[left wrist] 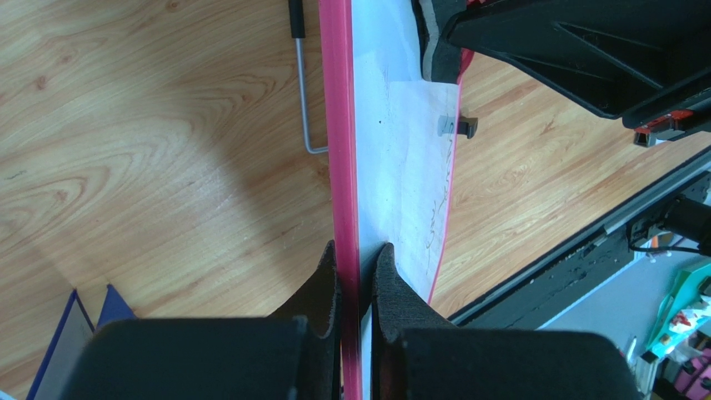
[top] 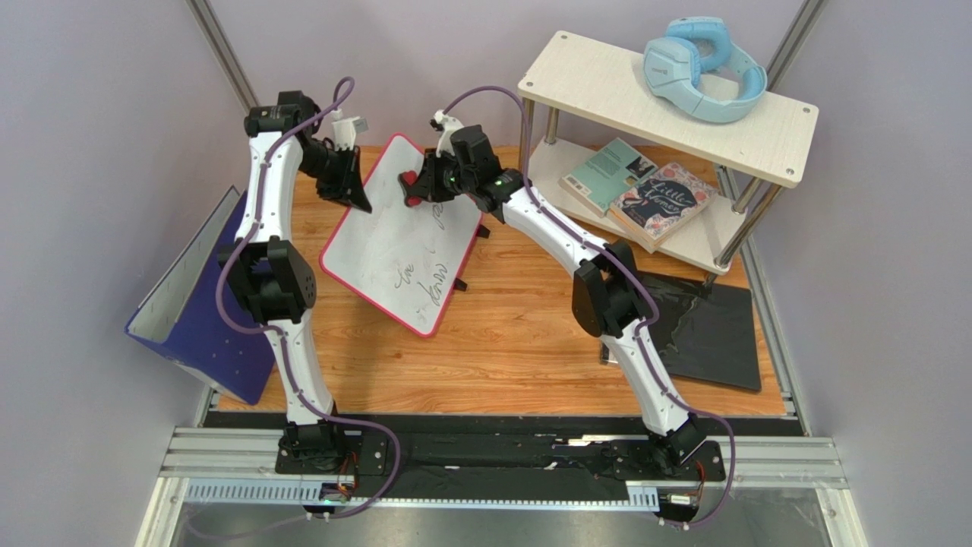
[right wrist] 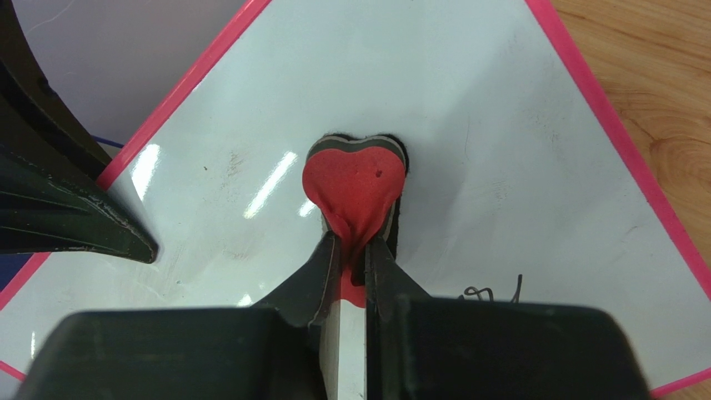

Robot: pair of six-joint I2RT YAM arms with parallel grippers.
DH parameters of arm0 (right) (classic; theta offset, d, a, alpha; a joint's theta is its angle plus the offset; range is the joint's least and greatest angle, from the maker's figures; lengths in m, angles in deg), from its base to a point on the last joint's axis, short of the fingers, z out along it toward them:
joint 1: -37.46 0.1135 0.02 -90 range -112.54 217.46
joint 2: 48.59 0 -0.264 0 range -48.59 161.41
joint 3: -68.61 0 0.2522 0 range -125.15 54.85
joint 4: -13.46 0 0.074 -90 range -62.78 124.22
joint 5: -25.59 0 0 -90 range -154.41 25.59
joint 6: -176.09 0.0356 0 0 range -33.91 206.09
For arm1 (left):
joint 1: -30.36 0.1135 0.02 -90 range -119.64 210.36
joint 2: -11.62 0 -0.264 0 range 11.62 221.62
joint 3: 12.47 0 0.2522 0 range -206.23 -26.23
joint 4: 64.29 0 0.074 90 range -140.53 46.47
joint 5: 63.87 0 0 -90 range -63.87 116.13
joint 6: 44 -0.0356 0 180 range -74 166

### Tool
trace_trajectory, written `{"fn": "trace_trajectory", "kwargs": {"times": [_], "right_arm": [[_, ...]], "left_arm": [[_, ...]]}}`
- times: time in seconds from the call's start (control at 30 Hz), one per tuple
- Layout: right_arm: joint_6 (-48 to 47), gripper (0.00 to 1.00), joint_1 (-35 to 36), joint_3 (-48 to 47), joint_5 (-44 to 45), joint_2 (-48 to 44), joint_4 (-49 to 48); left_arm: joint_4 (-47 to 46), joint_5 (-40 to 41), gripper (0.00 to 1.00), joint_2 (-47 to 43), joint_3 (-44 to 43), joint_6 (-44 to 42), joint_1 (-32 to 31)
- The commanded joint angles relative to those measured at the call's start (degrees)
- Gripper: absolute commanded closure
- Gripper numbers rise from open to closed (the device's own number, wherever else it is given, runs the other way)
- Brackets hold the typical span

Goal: Erase the whiteboard

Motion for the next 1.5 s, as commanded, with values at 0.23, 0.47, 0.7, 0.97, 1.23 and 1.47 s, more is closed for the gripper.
{"fn": "trace_trajectory", "kwargs": {"times": [0.23, 0.47, 0.7, 0.97, 1.23, 1.47], "right_arm": [[11.49, 1.0, 1.96, 16.35, -0.81, -0.47, 5.32], [16.77, 1.0, 1.86, 27.42, 0.68, -4.6, 4.26], [19.05, 1.0, -0.68, 34.73, -2.47, -4.87, -5.92], [20.82, 1.0, -3.58, 32.64, -3.18, -0.66, -8.92], [22.13, 1.0, -6.48, 34.03, -2.3, -0.56, -7.69], [22.22, 1.0, -8.42, 35.27, -1.95, -1.26, -7.78]], "left_arm": [[-8.86, 8.39, 1.0, -1.25, -3.63, -7.4, -5.11], [-9.13, 7.43, 1.0, -1.08, -3.72, -6.08, -5.02], [-9.04, 6.9, 1.0, -1.08, -3.72, -6.17, -5.02], [-8.34, 5.85, 1.0, -1.25, -3.55, -6.52, -5.02], [-7.98, 6.2, 1.0, -1.69, -3.37, -6.96, -5.02], [-7.9, 5.85, 1.0, -1.6, -3.11, -6.78, -4.94]]}}
